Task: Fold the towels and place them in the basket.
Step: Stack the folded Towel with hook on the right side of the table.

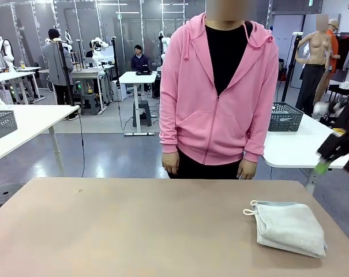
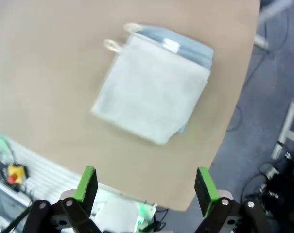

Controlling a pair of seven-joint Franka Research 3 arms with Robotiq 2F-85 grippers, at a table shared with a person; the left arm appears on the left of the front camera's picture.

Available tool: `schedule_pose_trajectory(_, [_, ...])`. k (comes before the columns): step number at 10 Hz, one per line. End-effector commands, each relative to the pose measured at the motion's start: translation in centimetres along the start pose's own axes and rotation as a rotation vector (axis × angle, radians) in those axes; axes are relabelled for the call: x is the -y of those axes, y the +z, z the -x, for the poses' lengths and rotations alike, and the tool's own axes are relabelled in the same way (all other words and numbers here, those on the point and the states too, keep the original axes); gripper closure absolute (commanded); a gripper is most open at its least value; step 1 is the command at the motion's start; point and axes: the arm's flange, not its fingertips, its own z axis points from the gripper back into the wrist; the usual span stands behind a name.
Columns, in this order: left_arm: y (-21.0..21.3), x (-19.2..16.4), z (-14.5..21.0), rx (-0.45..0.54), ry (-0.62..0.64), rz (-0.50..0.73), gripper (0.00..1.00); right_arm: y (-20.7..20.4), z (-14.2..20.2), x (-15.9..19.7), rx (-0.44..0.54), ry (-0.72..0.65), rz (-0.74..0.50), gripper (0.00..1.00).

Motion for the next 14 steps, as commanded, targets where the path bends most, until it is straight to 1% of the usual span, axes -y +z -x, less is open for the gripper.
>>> schedule_pose_trajectory(1, [0.0, -0.1, 0.1, 0.0, -0.019, 0.0, 0.0, 6.3, 3.2, 0.3, 0.04, 0.12, -0.124, 0.0])
schedule_pose_trajectory(2, [0.0, -0.1, 0.1, 0.0, -0.019, 0.0, 0.0, 9.5, 5.2, 0.0, 0.073, 0.159, -0.155, 0.0])
schedule_pose_trajectory(3, [0.0, -0.1, 0.1, 0.0, -0.019, 0.0, 0.0, 12.2, 6.9, -0.4, 0.095, 0.186, -0.217, 0.0])
schedule_pose_trajectory(4, [0.0, -0.1, 0.1, 0.0, -0.019, 0.0, 0.0, 15.0, 8.8, -1.4, 0.108, 0.215, -0.185, 0.0])
schedule_pose_trajectory(5, [0.0, -0.1, 0.1, 0.0, -0.019, 0.0, 0.0, 16.7, 10.3, -2.3, 0.118, 0.215, -0.129, 0.0])
schedule_pose_trajectory(6, [0.0, -0.1, 0.1, 0.0, -0.019, 0.0, 0.0, 17.8, 11.3, -3.1, 0.143, 0.238, -0.1, 0.0])
schedule_pose_trajectory(8, [0.0, -0.1, 0.1, 0.0, -0.019, 0.0, 0.0, 18.8, 13.1, -4.4, 0.218, 0.263, -0.039, 0.0])
schedule_pose_trajectory(9, [0.0, -0.1, 0.1, 0.0, -0.019, 0.0, 0.0, 18.5, 13.4, -4.7, 0.232, 0.279, -0.047, 0.0])
schedule_pose_trajectory(10, [0.0, -0.1, 0.1, 0.0, -0.019, 0.0, 0.0, 17.3, 12.9, -4.6, 0.226, 0.267, -0.04, 0.0])
schedule_pose_trajectory(11, [0.0, -0.1, 0.1, 0.0, -0.019, 0.0, 0.0, 20.2, 13.2, -4.5, 0.209, 0.253, -0.074, 0.0])
schedule_pose_trajectory(14, [0.0, -0.1, 0.1, 0.0, -0.019, 0.0, 0.0, 20.2, 13.2, -4.5, 0.209, 0.253, -0.074, 0.0])
